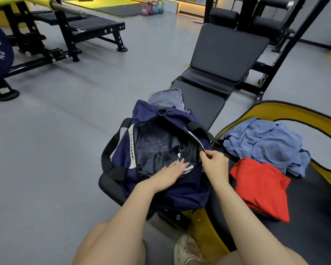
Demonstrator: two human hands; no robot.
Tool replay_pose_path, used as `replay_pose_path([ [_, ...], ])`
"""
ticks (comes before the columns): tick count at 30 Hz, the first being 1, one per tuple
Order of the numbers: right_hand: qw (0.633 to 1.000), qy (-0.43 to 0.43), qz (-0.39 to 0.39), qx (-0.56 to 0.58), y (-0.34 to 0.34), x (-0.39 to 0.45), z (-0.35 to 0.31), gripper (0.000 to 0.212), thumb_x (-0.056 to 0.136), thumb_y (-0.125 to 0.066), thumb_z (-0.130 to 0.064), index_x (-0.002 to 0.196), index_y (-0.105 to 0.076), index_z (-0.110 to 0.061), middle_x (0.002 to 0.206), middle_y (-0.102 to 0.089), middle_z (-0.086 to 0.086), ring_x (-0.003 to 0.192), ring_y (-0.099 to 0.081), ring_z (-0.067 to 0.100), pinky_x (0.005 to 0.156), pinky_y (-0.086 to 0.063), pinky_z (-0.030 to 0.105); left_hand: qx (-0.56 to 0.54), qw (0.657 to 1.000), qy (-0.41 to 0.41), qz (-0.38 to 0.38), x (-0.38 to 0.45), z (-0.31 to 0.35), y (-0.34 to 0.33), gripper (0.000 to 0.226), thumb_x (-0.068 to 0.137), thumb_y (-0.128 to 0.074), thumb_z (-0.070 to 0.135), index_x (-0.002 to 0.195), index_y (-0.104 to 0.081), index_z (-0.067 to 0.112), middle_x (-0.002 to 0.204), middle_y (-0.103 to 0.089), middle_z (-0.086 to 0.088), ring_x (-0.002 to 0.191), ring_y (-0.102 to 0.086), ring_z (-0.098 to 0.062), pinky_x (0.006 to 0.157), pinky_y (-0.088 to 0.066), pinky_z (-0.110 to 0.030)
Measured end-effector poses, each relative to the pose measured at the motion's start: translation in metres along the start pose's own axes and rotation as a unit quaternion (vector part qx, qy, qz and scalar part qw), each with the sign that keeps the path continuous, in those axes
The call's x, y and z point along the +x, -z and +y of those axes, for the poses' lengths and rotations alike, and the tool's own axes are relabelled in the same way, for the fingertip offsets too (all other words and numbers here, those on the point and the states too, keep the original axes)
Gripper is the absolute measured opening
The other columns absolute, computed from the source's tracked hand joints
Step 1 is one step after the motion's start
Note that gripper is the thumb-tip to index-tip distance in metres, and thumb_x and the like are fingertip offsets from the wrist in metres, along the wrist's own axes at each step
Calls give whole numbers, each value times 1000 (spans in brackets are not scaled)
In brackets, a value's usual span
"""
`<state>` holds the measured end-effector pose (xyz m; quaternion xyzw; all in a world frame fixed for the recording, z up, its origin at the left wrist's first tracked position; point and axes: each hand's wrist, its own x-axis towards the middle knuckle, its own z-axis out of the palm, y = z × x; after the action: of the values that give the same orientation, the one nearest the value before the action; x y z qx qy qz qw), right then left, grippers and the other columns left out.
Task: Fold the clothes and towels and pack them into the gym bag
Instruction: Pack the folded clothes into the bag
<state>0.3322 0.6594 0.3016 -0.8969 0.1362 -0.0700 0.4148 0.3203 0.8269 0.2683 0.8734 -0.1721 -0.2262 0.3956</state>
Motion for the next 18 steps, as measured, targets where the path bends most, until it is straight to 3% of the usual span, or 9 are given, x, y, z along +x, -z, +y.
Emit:
replay_pose_path([
  [2, 1000, -13, -9, 9, 1, 1, 3, 25, 87, -53, -26, 76, -69, -9, 63, -64, 14, 68, -63, 32, 72, -52, 39, -187, 972, 32, 142, 2, 4, 7, 41, 103, -33, 35, 144, -36, 33, 151, -33, 10, 140, -28, -8, 111, -21, -22],
  [4, 999, -21, -24, 16, -1, 1, 5, 23, 89, -53, -33, 92, -73, -21, 73, -69, 6, 75, -66, 28, 76, -54, 40, -130, 953, 80, 262, 8, 0, 11, 49, 102, -38, 27, 149, -25, 25, 156, -23, 7, 142, -24, -11, 111, -22, -22],
  [5, 999, -24, -30, 15, -2, 0, 6, 27, 90, -52, -38, 104, -72, -26, 81, -70, 4, 79, -66, 27, 77, -55, 40, -69, 956, 114, 260, 12, -6, 10, 55, 102, -37, 29, 152, -14, 22, 159, -12, 6, 145, -16, -13, 114, -17, -27],
  [7, 999, -22, -33, 3, -6, -1, 10, 36, 91, -48, -47, 117, -67, -31, 92, -71, 3, 87, -66, 25, 78, -55, 40, 55, 971, 139, 186, 20, -12, 4, 66, 100, -34, 44, 152, 1, 22, 160, 4, 4, 147, -1, -14, 118, -3, -36],
  [10, 999, -4, -37, -13, -8, -1, 14, 35, 96, -45, -44, 119, -66, -28, 95, -69, 2, 91, -63, 23, 77, -50, 35, 154, 982, 64, 82, 31, -5, -8, 66, 98, -30, 53, 151, 4, 32, 159, 9, 4, 147, 7, -18, 117, 2, -44],
  [13, 999, 15, -41, -32, -6, 2, 15, 33, 98, -45, -40, 107, -70, -21, 91, -66, 1, 88, -61, 23, 77, -48, 36, 234, 972, -6, 31, 34, -2, -19, 57, 101, -22, 46, 150, 7, 36, 159, 13, 3, 147, 10, -20, 118, -1, -45],
  [18, 999, 19, -28, -36, -6, -1, 22, 42, 98, -46, -40, 73, -60, -10, 68, -57, 4, 69, -57, 23, 67, -46, 38, 325, 945, -21, -19, 20, -15, -23, 52, 104, -15, 40, 150, 7, 32, 159, 14, 7, 146, 11, -16, 119, -1, -41],
])
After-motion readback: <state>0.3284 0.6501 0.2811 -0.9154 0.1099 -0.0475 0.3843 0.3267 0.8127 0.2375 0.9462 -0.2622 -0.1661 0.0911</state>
